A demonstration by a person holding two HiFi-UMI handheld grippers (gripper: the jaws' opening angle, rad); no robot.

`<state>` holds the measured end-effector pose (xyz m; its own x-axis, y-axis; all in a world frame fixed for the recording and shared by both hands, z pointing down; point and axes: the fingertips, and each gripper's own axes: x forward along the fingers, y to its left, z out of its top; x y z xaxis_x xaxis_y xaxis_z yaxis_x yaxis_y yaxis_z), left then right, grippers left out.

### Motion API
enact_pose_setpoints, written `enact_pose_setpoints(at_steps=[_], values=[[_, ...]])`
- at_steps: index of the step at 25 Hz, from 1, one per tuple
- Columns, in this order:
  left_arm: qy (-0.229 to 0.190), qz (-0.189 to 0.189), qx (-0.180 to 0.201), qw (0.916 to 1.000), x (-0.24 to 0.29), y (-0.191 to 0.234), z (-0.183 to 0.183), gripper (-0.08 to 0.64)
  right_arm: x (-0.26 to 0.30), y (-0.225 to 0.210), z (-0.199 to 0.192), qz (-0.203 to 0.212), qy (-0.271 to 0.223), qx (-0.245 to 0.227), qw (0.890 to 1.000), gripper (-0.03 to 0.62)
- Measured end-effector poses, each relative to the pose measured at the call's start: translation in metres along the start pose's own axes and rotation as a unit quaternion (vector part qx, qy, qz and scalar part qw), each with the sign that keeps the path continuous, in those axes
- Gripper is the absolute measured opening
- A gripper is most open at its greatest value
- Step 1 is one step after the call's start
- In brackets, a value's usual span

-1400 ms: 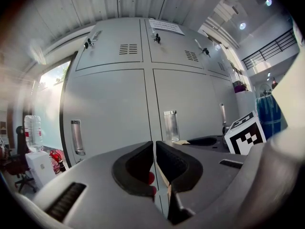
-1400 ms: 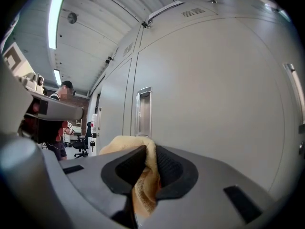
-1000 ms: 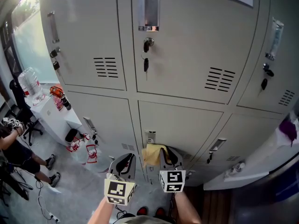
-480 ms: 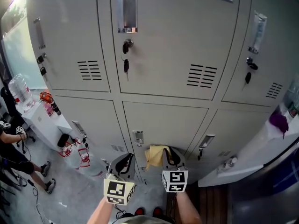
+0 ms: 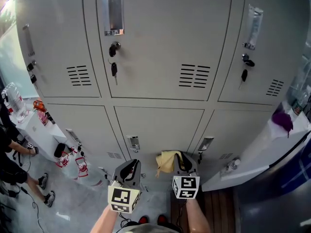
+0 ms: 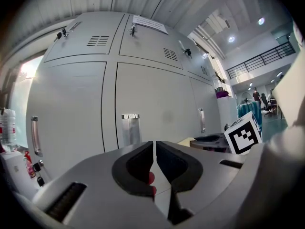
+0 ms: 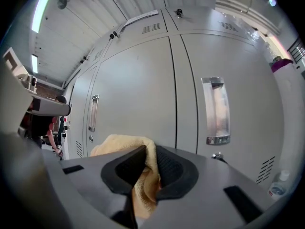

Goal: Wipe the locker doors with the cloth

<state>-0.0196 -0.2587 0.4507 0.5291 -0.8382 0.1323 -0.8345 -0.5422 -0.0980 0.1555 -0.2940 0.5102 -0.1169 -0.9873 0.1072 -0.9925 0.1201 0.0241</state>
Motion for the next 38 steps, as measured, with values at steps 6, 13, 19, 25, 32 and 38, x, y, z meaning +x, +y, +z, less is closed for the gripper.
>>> enact_pose_setpoints(at_steps=[6, 13, 19, 25, 32, 38], values=[[-0.002, -0.007, 0.000, 1.0000, 0.004, -0.007, 0.002, 0.040, -0.008, -0.025, -0.004, -0.025, 0.005, 0.004, 1.000, 0.075], [-0.002, -0.014, 0.003, 0.9999, 0.004, -0.015, 0.003, 0.040, -0.013, -0.025, 0.000, -0.024, 0.005, 0.001, 1.000, 0.075], [-0.010, -0.016, 0.007, 0.9998, 0.000, -0.019, 0.010, 0.040, -0.039, -0.020, 0.028, -0.020, -0.023, -0.015, 0.999, 0.075], [-0.018, -0.023, 0.008, 0.9995, -0.011, -0.024, 0.017, 0.040, -0.082, -0.020, 0.061, -0.028, -0.060, -0.033, 0.997, 0.075], [-0.021, -0.023, 0.009, 0.9995, -0.027, -0.023, 0.016, 0.040, -0.125, -0.021, 0.066, -0.046, -0.063, -0.019, 0.997, 0.075], [-0.022, -0.025, 0.009, 0.9994, -0.041, -0.024, 0.013, 0.040, -0.149, -0.018, 0.054, -0.050, -0.062, -0.034, 0.996, 0.075]])
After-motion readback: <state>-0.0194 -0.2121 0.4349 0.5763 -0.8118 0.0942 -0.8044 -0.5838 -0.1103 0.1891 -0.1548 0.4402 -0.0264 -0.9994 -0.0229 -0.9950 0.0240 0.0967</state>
